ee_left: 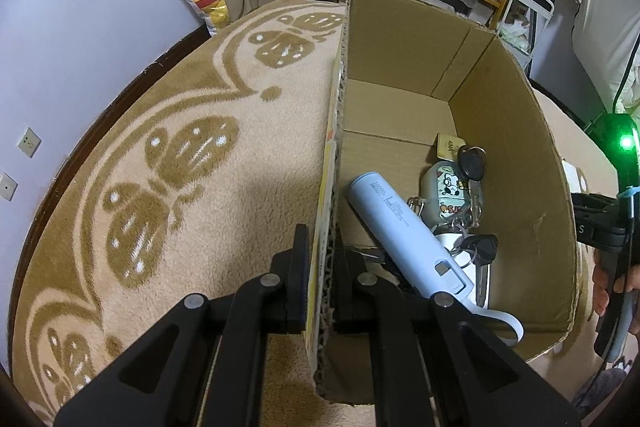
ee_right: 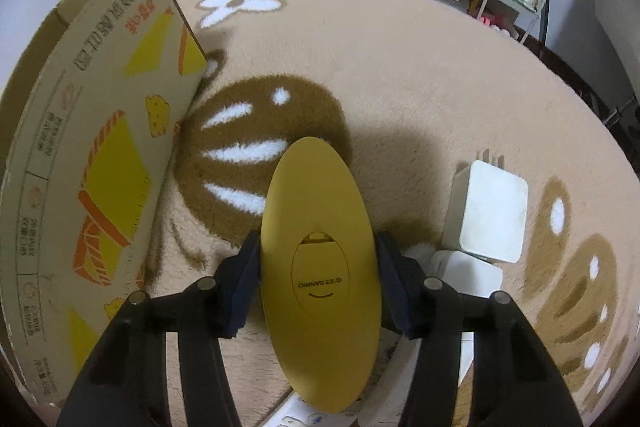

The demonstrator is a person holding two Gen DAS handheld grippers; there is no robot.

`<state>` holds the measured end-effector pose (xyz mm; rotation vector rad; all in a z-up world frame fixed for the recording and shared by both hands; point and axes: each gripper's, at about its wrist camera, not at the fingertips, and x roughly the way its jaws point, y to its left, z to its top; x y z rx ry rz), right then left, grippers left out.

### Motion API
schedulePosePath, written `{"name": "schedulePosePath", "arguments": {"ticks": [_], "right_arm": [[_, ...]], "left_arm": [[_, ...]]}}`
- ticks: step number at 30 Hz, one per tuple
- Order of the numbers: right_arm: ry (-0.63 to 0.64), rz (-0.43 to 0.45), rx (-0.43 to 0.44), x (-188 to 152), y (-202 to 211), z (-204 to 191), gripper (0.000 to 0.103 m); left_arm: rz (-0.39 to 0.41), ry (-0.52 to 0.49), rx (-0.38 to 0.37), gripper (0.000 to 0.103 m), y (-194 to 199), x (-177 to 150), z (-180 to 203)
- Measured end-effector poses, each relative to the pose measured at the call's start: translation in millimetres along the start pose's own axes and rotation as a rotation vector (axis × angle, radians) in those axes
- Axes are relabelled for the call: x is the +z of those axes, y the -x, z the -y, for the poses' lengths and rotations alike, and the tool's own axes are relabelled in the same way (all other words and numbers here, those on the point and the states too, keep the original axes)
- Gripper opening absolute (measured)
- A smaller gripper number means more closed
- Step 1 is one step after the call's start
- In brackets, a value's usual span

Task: Organize rigid objects
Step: 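Grasp the yellow oval case with the right tool and lift it, then carry the yellow oval case into the box and open the right tool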

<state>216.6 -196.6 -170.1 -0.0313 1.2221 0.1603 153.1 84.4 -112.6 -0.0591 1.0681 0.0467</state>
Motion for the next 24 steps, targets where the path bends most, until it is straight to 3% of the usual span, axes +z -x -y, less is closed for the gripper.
{"name": "schedulePosePath", "arguments": {"ticks": [8,16,24], "right_arm": [[-0.010,0.064,0.053,5.7,21.7,-9.6,0.060],[-0.015,0.166,0.145,24.0,70.1,-24.7,0.060],[0.038,0.273,0.249,45.6,118.5,-65.2,0.060]], "left_arm": [[-0.003,0.007,-0.005,0.007,0.4,0.1,-0.7],[-0.006,0.014,-0.012,0.007,0.0,-1.4,-6.3],[-0.007,0.018,-0.007,0.007,1.0,-2.1,-3.4]]}}
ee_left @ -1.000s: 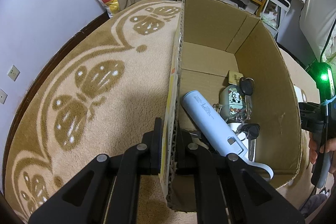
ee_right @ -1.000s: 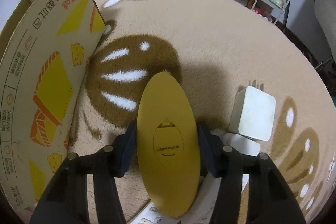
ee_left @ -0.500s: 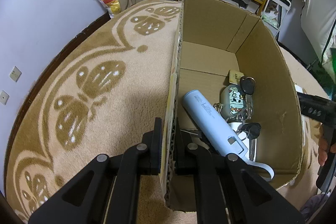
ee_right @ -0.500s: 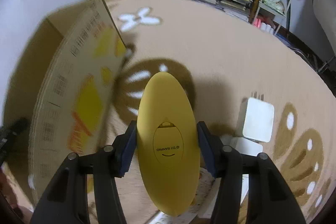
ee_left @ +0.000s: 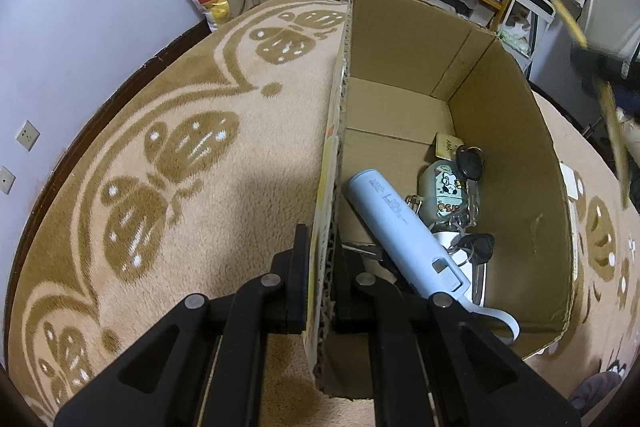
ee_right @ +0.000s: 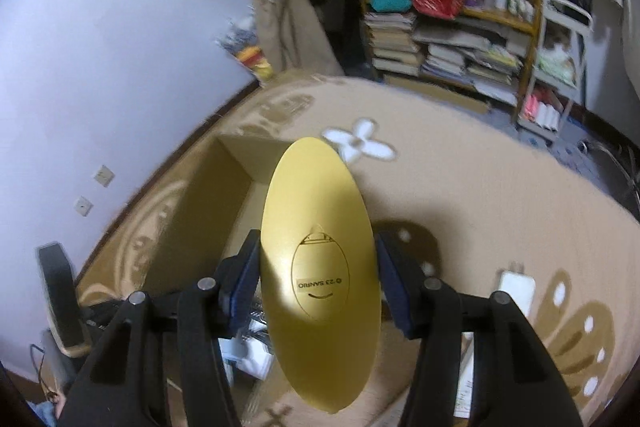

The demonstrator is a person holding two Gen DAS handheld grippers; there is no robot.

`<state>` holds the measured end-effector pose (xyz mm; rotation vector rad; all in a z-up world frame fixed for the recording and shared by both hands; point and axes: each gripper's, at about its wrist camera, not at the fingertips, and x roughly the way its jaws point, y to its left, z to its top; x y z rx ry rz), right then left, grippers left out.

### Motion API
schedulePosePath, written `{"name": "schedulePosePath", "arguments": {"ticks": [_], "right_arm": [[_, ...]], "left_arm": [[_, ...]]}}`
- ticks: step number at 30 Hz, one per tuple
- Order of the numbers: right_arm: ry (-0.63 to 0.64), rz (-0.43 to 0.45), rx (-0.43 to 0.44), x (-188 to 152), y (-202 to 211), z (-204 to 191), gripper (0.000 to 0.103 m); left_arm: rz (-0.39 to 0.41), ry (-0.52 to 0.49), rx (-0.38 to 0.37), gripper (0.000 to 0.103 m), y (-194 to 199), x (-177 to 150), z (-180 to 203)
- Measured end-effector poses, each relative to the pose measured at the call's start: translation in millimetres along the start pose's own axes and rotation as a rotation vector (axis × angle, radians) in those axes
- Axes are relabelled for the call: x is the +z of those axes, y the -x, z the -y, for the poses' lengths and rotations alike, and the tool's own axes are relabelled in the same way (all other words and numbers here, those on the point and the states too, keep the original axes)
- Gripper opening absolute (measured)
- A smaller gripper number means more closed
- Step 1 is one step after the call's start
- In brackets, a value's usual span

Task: Organize rigid objects
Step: 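Carry the yellow oval case into the box and open the right tool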

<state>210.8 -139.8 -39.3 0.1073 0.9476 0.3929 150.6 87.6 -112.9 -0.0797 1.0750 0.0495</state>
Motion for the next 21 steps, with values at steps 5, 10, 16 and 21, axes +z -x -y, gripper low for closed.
{"name": "schedulePosePath", "arguments": {"ticks": [5,10,16,21], "right_arm": [[0.006,0.021,0.058,9.3,0.0,-27.8,0.060],[0.011,0.005,0.054,-0.8,-15.7,-46.7,0.060],[-0.015,-0.031,0.070,-20.8,-39.2,-58.5,0.060],[0.069,-0.031,-0.021,-32.5,-45.7,-74.2,0.060]], "left_arm": [[0.001,-0.007,0.007,0.007,0.7,-0.8,3.8],[0.002,-0.004,0.004,0.007,1.5,-1.2,5.0],[0.002,-0.001,-0.003,0.007,1.7,-1.3,3.8],[0.001,0.013,-0.019,0.007,1.5,-1.4,0.9]]}}
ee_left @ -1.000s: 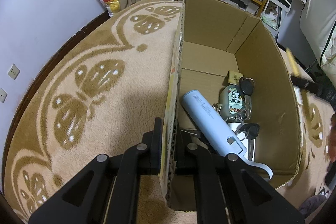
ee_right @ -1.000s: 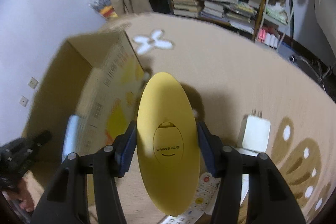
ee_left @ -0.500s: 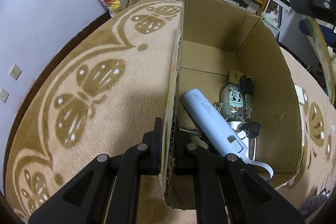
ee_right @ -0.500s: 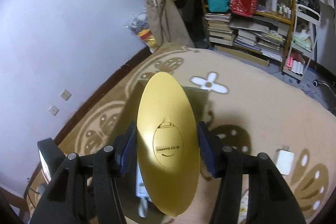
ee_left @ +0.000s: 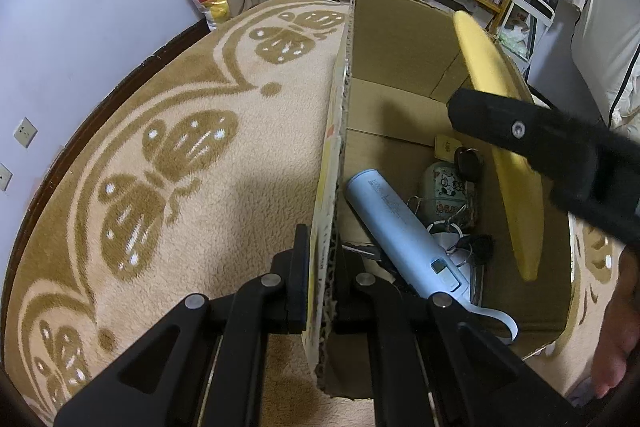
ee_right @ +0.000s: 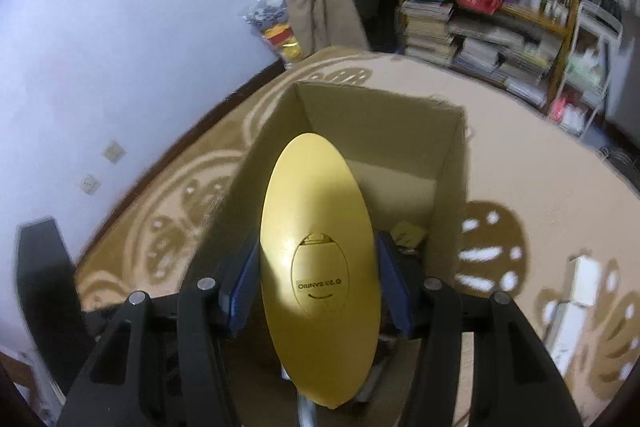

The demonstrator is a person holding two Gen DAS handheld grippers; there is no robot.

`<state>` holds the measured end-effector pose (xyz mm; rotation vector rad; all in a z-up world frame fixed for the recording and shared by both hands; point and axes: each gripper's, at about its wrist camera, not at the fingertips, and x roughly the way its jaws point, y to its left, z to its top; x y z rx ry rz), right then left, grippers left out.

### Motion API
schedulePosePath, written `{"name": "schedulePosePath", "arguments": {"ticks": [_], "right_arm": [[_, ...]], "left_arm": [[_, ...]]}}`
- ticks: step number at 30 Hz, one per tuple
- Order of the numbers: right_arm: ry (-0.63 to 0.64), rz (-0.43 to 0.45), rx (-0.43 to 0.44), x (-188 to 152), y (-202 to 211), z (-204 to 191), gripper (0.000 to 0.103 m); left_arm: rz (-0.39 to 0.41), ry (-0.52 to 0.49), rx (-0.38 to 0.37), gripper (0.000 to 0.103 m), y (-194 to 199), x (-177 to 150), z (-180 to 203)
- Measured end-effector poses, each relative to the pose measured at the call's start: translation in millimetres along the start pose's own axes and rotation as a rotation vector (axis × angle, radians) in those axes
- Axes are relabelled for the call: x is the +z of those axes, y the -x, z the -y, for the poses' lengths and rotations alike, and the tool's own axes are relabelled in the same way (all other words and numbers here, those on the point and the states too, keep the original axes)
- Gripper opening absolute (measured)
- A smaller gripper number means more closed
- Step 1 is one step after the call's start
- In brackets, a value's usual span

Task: Organize rigid objects
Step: 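Carry the yellow oval case into the box and open the right tool, then move the right tool back to the pile over the white square charger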

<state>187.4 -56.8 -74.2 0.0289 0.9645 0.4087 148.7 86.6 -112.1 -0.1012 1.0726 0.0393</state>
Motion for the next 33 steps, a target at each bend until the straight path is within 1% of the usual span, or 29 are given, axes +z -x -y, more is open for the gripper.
{"name": "schedulePosePath", "arguments": {"ticks": [2,5,7,8,9,12,13,15,16,19,23,26,31,33], "right_arm": [[0.013,0.011,-0.019,-0.6,1.9,0.9,0.060],[0.006,0.004,-0.009,1.4,4.6,5.4,0.060],[0.011,0.024,-0.020,4.7,10.2,8.2,0.061],[0.007,0.033,-0.023,7.1,13.0,10.4,0.063],[-0.001,0.037,-0.023,8.9,15.7,13.7,0.069],[-0.038,0.067,-0.029,15.4,26.5,27.3,0.080],[-0.043,0.081,-0.038,17.4,30.3,32.5,0.083],[-0.057,0.098,-0.066,22.2,37.2,48.0,0.093],[-0.067,0.098,-0.073,23.6,38.8,55.8,0.095],[-0.095,0.105,-0.120,28.6,44.3,85.3,0.096],[-0.130,0.113,-0.193,30.6,46.6,122.3,0.103],[-0.151,0.118,-0.253,29.5,45.4,145.1,0.103],[-0.170,0.071,-0.328,23.3,32.2,179.3,0.103],[-0.190,0.054,-0.326,17.9,29.3,190.7,0.103]], "left_arm": [[-0.001,0.001,-0.002,0.007,-0.2,0.2,-0.5],[0.000,-0.008,0.003,0.007,-0.5,0.2,0.4],[0.001,-0.013,0.006,0.007,-0.6,0.2,1.0],[0.001,-0.013,0.008,0.007,-0.8,0.2,1.0],[0.000,-0.014,0.008,0.007,-1.0,0.2,0.9],[0.000,-0.013,0.007,0.007,-2.2,0.2,1.1],[0.000,-0.015,0.008,0.007,-1.8,0.2,1.3],[0.000,-0.019,0.009,0.007,-1.8,0.3,1.2],[0.001,-0.019,0.009,0.007,-2.2,0.2,0.9],[0.000,-0.020,0.009,0.007,-2.6,0.1,1.4],[0.000,-0.022,0.011,0.007,-3.0,0.1,0.8],[0.000,-0.021,0.011,0.007,-2.9,0.1,0.8],[0.000,-0.021,0.012,0.007,-2.8,0.5,0.7],[0.000,-0.019,0.010,0.007,-2.9,0.4,0.8]]}}
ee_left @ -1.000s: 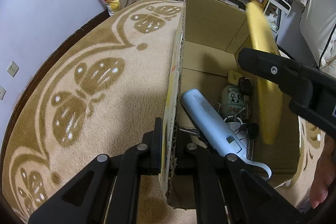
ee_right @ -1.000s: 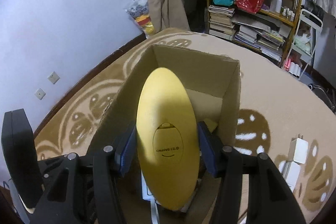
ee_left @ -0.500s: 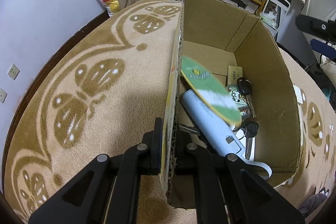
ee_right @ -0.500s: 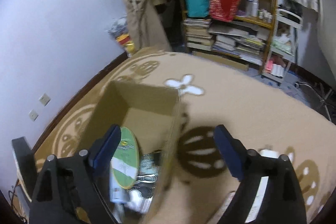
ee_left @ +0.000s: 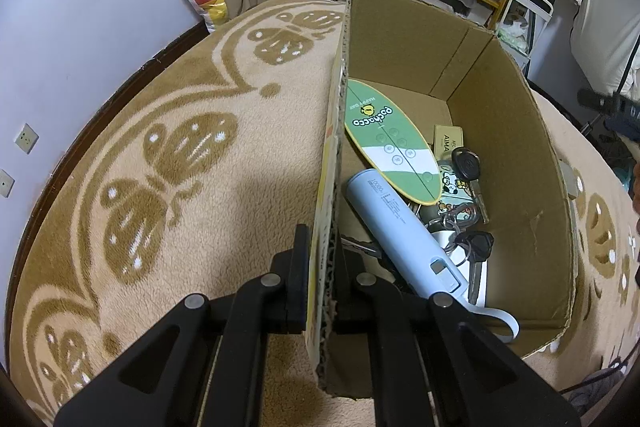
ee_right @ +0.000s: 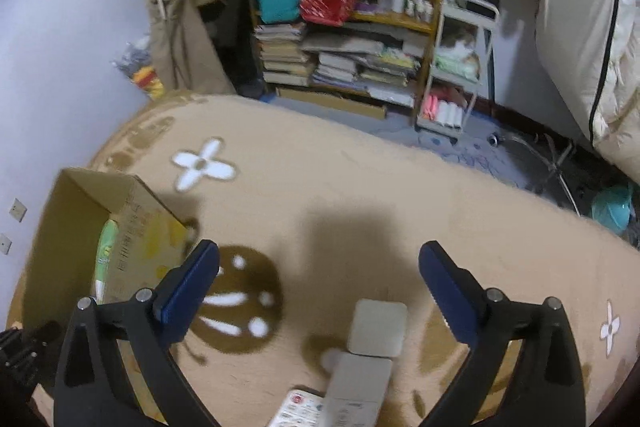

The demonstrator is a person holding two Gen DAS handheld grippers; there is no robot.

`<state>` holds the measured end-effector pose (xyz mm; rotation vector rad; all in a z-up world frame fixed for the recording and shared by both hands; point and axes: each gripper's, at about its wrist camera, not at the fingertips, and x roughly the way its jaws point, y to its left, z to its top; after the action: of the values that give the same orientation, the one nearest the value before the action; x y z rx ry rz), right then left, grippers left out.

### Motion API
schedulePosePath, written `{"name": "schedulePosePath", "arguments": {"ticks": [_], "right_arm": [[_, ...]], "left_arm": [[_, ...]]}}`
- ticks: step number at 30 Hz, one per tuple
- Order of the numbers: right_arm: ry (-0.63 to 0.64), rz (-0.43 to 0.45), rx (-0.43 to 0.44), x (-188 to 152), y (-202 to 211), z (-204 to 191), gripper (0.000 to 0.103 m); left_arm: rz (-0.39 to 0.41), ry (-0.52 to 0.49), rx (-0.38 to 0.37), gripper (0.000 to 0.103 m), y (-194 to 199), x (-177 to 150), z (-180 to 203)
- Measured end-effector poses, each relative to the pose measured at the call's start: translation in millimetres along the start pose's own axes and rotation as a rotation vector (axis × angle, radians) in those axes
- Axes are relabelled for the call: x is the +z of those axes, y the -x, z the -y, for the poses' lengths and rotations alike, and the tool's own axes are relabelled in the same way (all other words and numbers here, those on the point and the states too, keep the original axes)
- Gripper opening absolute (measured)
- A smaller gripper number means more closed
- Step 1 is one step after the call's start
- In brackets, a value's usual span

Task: Organize rigid objects
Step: 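Move the right tool back to the pile over the white square charger, then grasp the white square charger with the right tool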

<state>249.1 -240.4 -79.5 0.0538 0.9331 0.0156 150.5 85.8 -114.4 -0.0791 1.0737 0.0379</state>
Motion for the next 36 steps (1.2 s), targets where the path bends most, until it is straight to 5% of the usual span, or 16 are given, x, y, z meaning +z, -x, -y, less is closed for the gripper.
{"name": "schedulePosePath", "arguments": {"ticks": [14,21,24,27,36], "right_arm": [[-0.037,-0.096,-0.029,-38.7,-45.2,27.8,0.103],[-0.115,-0.201,-0.035,-57.0,-70.9,40.7,0.086],[-0.159,-0.263,-0.050,-65.3,-81.5,49.9,0.060],[-0.171,-0.251,-0.074,-67.6,-77.8,55.6,0.048],[-0.137,-0.180,-0.079,-58.7,-53.3,54.0,0.048]], "left_arm": [[0.006,-0.021,0.020,0.007,0.4,0.1,0.7],[0.005,-0.020,0.018,0.007,1.0,-0.6,1.6],[0.005,-0.019,0.016,0.007,1.0,-0.6,1.5],[0.005,-0.019,0.017,0.007,1.1,-0.5,1.8],[0.005,-0.020,0.019,0.007,1.1,-0.8,1.9]]}}
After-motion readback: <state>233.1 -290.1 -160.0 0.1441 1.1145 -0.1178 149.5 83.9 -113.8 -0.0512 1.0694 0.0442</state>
